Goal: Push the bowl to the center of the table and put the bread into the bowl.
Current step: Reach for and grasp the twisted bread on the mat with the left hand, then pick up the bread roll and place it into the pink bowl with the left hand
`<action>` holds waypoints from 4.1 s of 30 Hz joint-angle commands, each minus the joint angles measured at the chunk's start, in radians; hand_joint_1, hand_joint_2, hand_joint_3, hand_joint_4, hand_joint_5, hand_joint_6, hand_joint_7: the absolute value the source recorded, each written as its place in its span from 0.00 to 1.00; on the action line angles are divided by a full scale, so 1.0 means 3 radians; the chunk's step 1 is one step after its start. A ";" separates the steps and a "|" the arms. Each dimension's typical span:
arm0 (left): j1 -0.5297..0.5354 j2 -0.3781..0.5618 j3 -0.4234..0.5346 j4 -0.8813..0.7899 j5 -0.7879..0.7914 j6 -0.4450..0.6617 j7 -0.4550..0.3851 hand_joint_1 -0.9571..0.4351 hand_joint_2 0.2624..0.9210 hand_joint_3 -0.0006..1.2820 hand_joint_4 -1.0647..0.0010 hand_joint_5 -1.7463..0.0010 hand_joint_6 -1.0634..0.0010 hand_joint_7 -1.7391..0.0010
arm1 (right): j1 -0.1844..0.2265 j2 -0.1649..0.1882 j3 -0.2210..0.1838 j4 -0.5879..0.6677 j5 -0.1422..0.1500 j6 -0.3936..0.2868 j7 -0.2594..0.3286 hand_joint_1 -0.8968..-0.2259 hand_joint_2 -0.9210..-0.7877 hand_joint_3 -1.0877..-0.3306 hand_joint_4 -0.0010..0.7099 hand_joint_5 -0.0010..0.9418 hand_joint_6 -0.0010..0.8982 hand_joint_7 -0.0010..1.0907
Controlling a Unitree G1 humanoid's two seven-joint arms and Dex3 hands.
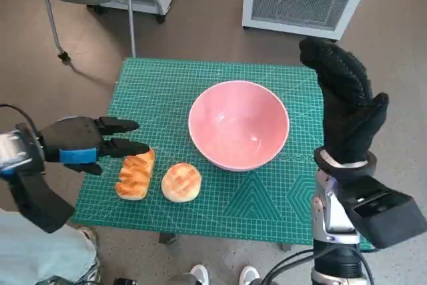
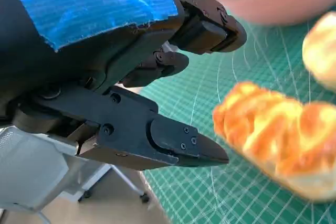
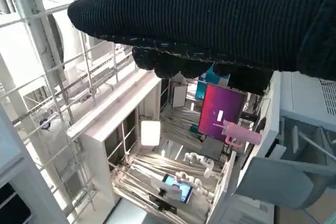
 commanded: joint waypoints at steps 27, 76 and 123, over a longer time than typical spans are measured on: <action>-0.0290 -0.0539 -0.1426 0.1018 0.0530 0.0267 0.1179 0.64 0.97 0.06 0.82 0.98 0.73 0.98 | 0.0160 0.0040 -0.0004 0.0060 0.0039 0.0024 -0.0010 0.50 0.00 0.38 0.44 0.03 0.00 0.64; -0.0445 -0.0647 -0.1404 0.1463 -0.0416 -0.0387 0.1829 0.69 1.00 0.15 0.48 0.30 0.54 0.21 | 0.0092 0.0083 -0.0059 0.0252 -0.0039 -0.0121 -0.0070 0.53 0.00 0.40 0.44 0.03 0.00 0.65; -0.1561 -0.1189 -0.0105 0.1044 -0.1319 0.0004 0.0729 0.69 1.00 0.12 0.45 0.33 0.48 0.23 | 0.0099 0.0051 -0.0083 0.0317 -0.0003 -0.0205 -0.0043 0.54 0.00 0.40 0.44 0.03 0.00 0.64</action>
